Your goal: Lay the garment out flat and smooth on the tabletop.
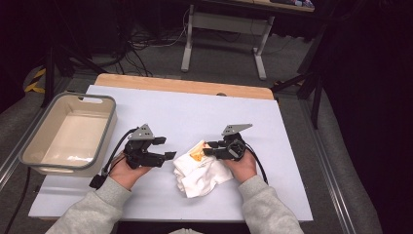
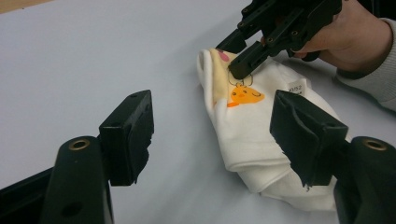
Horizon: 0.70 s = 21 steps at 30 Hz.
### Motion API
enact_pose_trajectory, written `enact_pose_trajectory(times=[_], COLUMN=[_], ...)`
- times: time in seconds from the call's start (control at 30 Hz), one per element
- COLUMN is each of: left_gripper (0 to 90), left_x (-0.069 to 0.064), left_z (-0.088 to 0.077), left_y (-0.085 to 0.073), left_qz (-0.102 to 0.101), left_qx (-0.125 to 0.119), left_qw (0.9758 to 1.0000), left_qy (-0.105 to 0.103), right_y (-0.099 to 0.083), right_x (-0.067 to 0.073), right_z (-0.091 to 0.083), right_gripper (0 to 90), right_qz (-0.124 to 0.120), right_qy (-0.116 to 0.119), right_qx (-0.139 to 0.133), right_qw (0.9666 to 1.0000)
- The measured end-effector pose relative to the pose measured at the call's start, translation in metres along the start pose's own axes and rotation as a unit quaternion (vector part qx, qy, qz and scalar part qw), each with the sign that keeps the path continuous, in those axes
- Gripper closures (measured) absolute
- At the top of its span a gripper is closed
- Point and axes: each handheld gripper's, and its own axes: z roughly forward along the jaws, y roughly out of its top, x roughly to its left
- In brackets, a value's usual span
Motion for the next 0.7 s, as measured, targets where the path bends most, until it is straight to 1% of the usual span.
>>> enact_pose_trajectory(times=[0.07,0.1,0.13,0.2,0.3,0.33,0.37,0.5,0.6,0.7], left_gripper=[31.5,31.6,31.6,31.8,31.9,32.0,32.0,32.1,32.1,32.1], left_x=[0.001,0.001,0.001,0.001,0.001,0.001,0.001,0.001,0.001,0.001], left_z=[0.0,0.0,0.0,0.0,0.0,0.0,0.001,0.001,0.0,0.0], left_y=[0.0,0.0,0.0,0.0,0.0,0.0,-0.001,0.0,0.0,-0.001], left_qz=[-0.001,-0.001,0.0,-0.001,-0.002,-0.002,-0.005,-0.003,-0.004,-0.004], left_qx=[0.001,0.002,0.001,0.0,0.0,0.0,0.002,0.0,0.0,0.001], left_qw=[1.0,1.0,1.0,1.0,1.0,1.0,1.0,1.0,1.0,1.0], left_qy=[-0.001,-0.001,-0.001,0.0,0.0,0.0,0.0,0.0,0.0,0.0], right_y=[0.001,0.001,0.002,0.004,0.011,0.011,0.016,0.026,0.036,0.045], right_x=[0.001,0.003,0.004,0.008,0.013,0.013,0.017,0.025,0.033,0.039], right_z=[-0.001,-0.001,-0.002,-0.005,-0.018,-0.018,-0.028,-0.042,-0.056,-0.07], right_gripper=[72.7,74.1,75.0,76.1,76.4,76.4,76.5,76.6,76.7,76.6], right_qz=[-0.003,-0.006,-0.008,-0.021,-0.032,-0.032,-0.041,-0.057,-0.073,-0.088], right_qy=[0.0,-0.001,-0.004,-0.013,-0.018,-0.018,-0.023,-0.031,-0.038,-0.047], right_qx=[0.0,0.001,0.002,0.002,-0.017,-0.017,-0.032,-0.051,-0.073,-0.093], right_qw=[1.0,1.0,1.0,0.9997,0.9992,0.9992,0.9984,0.9966,0.994,0.9907])
